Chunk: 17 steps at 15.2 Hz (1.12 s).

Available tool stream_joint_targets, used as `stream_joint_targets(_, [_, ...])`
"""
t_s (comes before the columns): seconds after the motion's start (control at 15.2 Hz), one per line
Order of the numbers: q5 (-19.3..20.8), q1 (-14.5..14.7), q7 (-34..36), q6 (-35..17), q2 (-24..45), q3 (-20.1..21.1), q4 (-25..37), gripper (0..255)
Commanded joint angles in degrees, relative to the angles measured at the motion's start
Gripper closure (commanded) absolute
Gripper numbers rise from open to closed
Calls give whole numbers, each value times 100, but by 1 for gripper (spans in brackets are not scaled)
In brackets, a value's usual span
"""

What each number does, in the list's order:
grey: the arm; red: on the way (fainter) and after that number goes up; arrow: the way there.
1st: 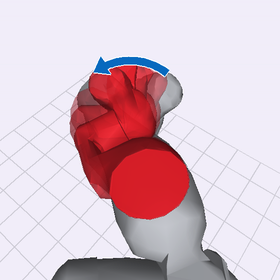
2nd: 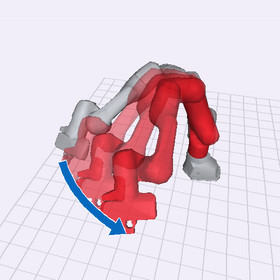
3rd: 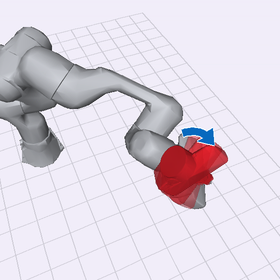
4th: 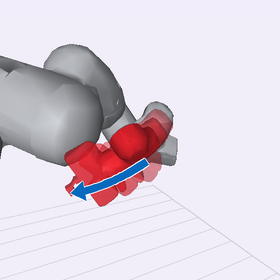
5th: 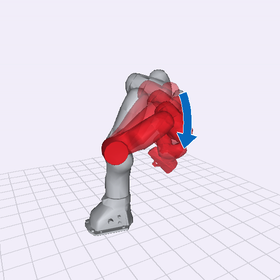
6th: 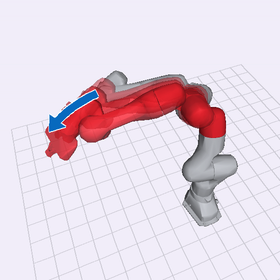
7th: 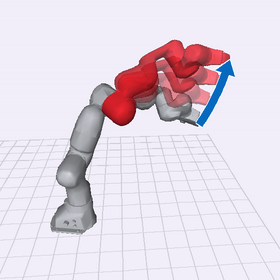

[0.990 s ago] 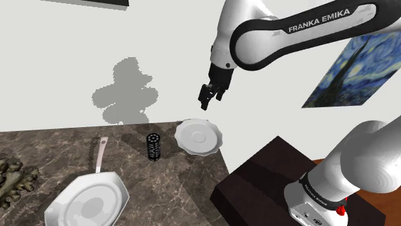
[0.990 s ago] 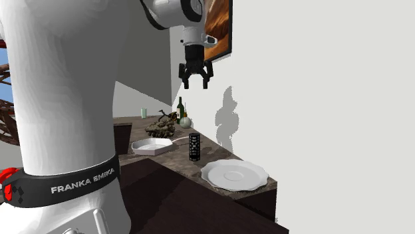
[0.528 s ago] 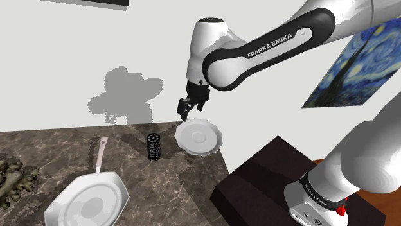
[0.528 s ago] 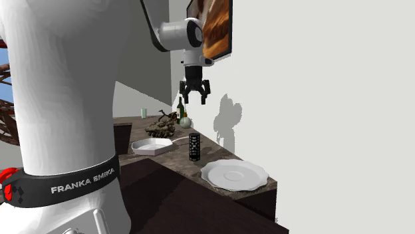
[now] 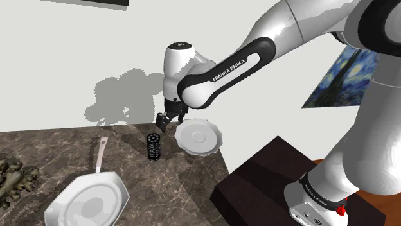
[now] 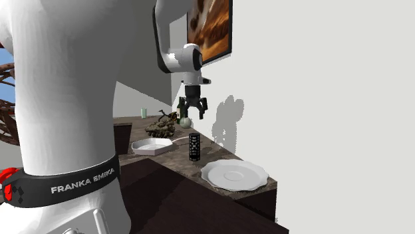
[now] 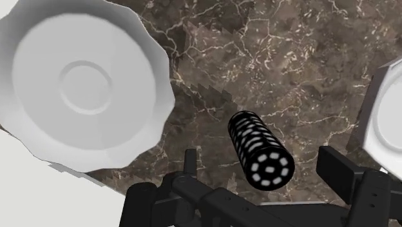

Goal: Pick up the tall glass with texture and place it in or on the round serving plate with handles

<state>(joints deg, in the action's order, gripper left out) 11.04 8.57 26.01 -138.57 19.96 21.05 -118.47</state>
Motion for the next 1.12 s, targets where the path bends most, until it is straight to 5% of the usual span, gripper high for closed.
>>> stream_joint_targets(0.0, [191,165,189,-20,433,-74,377,0])
stream_joint_targets(0.4, [570,678,547,-5,1769,-340,1664,0])
stream_joint_targets(1.06, [714,785,633,-339,2225,-484,1785,0])
